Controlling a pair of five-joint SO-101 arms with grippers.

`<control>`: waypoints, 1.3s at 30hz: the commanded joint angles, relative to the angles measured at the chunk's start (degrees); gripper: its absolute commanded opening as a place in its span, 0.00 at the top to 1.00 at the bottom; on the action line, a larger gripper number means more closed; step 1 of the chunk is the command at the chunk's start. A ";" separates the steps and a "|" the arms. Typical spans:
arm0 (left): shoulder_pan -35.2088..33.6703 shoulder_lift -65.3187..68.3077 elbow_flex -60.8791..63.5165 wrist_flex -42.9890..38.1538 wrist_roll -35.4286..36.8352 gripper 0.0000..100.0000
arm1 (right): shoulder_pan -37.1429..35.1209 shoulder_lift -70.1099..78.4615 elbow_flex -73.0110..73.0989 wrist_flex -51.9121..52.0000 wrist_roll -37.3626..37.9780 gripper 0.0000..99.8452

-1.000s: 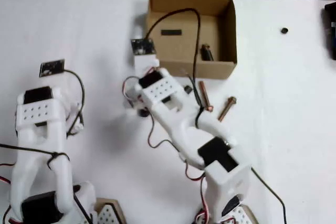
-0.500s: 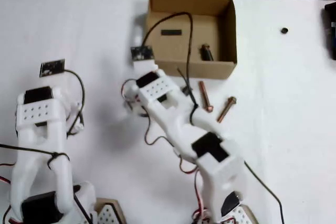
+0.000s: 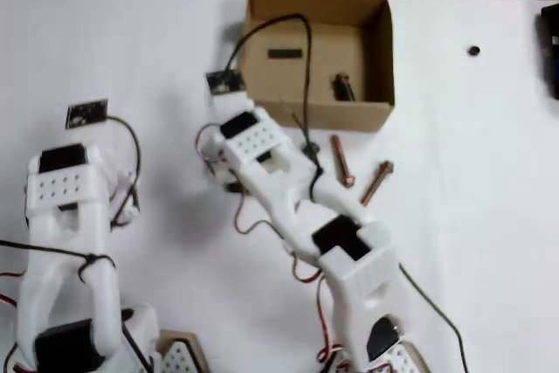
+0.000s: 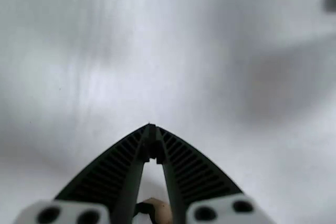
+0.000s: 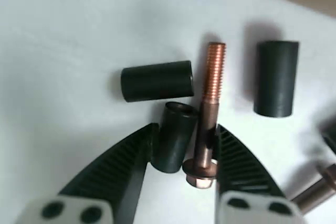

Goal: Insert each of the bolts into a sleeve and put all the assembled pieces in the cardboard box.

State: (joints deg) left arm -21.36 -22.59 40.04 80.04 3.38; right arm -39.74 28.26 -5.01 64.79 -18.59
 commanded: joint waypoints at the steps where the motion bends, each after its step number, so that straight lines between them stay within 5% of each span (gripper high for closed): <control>1: -0.18 -0.09 -0.13 0.44 -0.53 0.98 | 0.84 -4.09 -2.20 0.40 0.70 0.77; 6: -0.18 -0.09 -0.13 0.44 -0.53 0.98 | -0.22 -4.88 -3.08 3.03 0.70 0.70; 39: -0.09 -0.09 -0.13 1.23 -0.53 0.98 | -7.08 0.31 -7.38 5.85 0.70 0.70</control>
State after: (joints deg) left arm -21.36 -22.59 40.04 80.75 3.12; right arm -45.71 28.88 -9.76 70.77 -18.24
